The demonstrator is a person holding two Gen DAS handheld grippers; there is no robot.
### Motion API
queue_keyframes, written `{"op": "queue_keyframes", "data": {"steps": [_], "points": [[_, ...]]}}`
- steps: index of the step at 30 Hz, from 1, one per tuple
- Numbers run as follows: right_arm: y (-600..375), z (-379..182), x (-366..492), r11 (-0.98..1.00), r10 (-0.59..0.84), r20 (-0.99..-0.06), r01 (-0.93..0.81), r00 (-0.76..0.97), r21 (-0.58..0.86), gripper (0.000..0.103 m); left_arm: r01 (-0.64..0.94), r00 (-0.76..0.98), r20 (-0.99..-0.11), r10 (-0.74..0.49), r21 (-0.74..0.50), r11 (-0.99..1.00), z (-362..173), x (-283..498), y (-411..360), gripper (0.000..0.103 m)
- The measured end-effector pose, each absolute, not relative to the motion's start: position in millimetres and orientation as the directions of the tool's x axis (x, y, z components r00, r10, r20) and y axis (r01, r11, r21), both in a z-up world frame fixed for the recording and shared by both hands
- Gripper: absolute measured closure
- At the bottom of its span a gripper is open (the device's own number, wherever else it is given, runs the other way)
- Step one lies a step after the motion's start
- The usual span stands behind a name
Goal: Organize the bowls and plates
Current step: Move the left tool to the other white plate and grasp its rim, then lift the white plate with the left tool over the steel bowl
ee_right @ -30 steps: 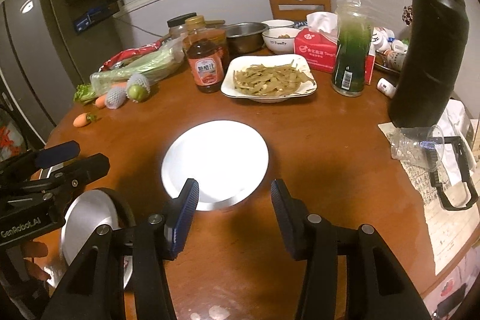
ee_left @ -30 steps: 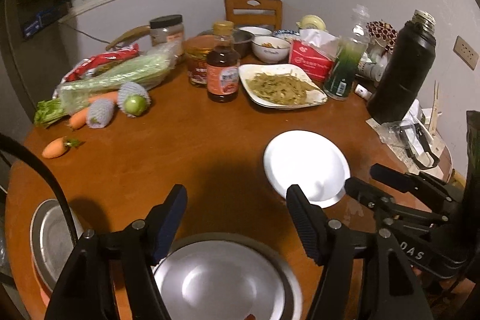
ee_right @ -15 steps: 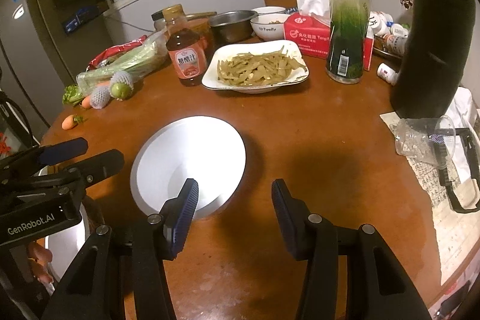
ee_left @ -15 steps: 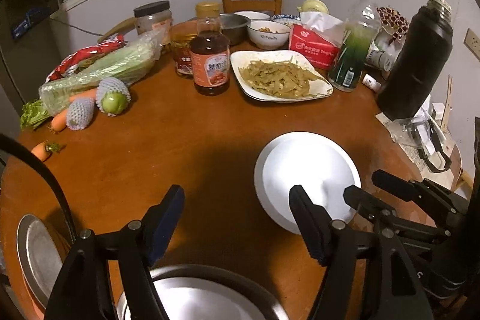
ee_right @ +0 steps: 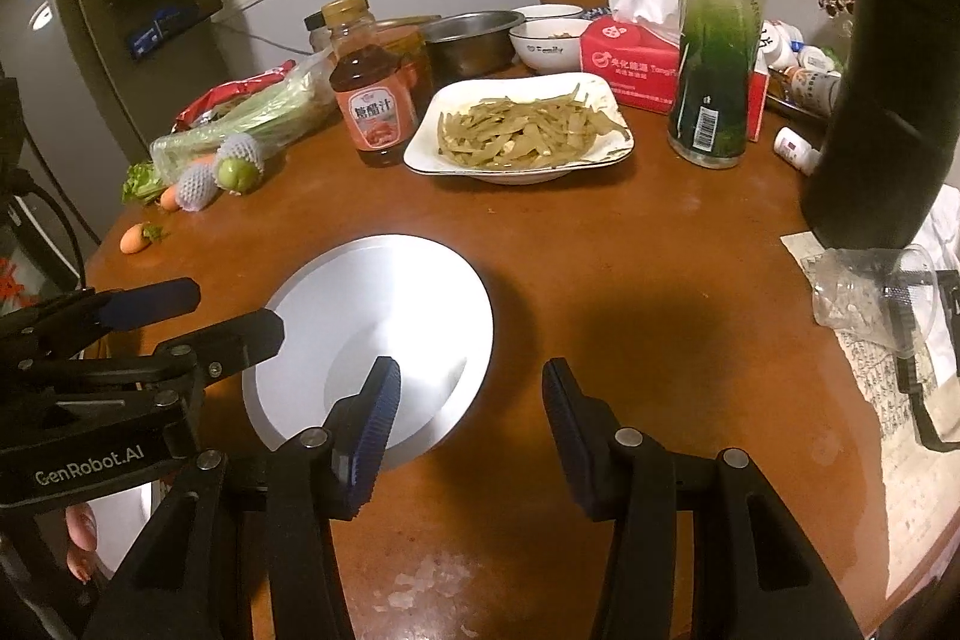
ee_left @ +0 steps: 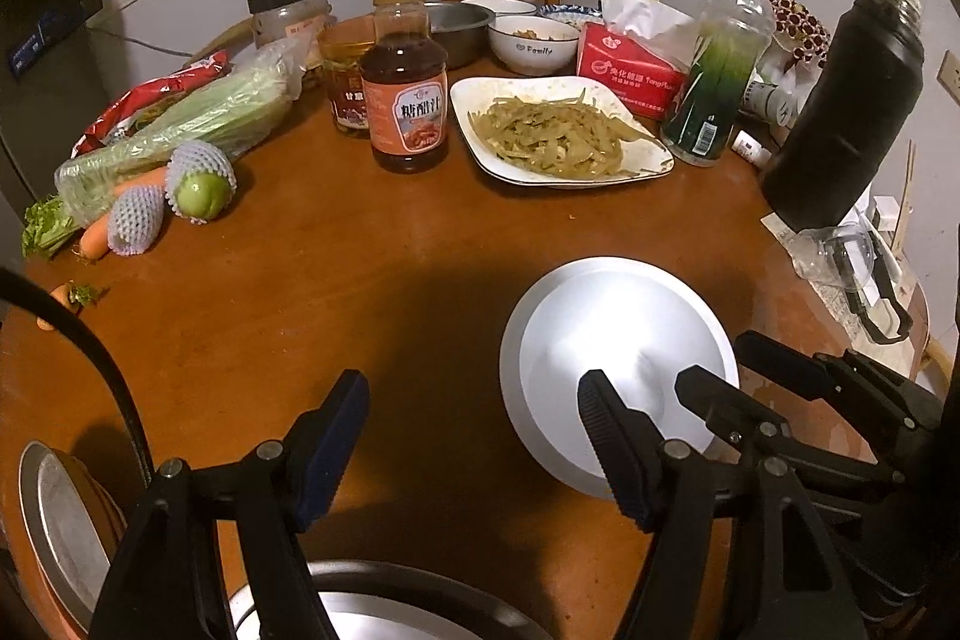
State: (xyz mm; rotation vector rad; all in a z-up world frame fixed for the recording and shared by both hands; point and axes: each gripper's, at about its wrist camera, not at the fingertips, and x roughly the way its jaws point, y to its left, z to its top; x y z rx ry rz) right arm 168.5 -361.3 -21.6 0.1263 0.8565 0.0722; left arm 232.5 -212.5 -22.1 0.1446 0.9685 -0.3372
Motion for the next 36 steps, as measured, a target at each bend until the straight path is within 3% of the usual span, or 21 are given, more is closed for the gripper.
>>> {"op": "queue_keyframes", "data": {"steps": [5,10,24,32,36], "points": [[-356.4,-22.2,169.8,0.99,0.126,-0.745,-0.041,0.655,0.132,0.058,0.344,0.508,-0.835,-0.211,-0.027,0.938,-26.3,236.5,-213.4,0.036],[-351.3,-23.9,171.1,0.989,0.14,-0.749,-0.065,0.648,0.129,0.062,0.348,0.478,-0.849,-0.227,-0.055,0.936,-31.9,239.4,-215.3,0.049],[-326.1,-26.0,171.8,0.982,0.184,-0.755,-0.146,0.63,0.117,0.063,0.344,0.441,-0.863,-0.245,-0.089,0.935,-35.8,240.4,-205.2,0.054],[-306.1,-26.4,174.4,0.977,0.197,-0.757,-0.185,0.623,0.103,0.063,0.312,0.431,-0.865,-0.259,-0.126,0.942,-39.4,242.1,-187.2,0.075],[-303.5,-24.9,174.3,0.976,0.207,-0.756,-0.186,0.621,0.114,0.063,0.301,0.436,-0.858,-0.271,-0.144,0.943,-35.2,240.0,-178.7,0.076]]}}
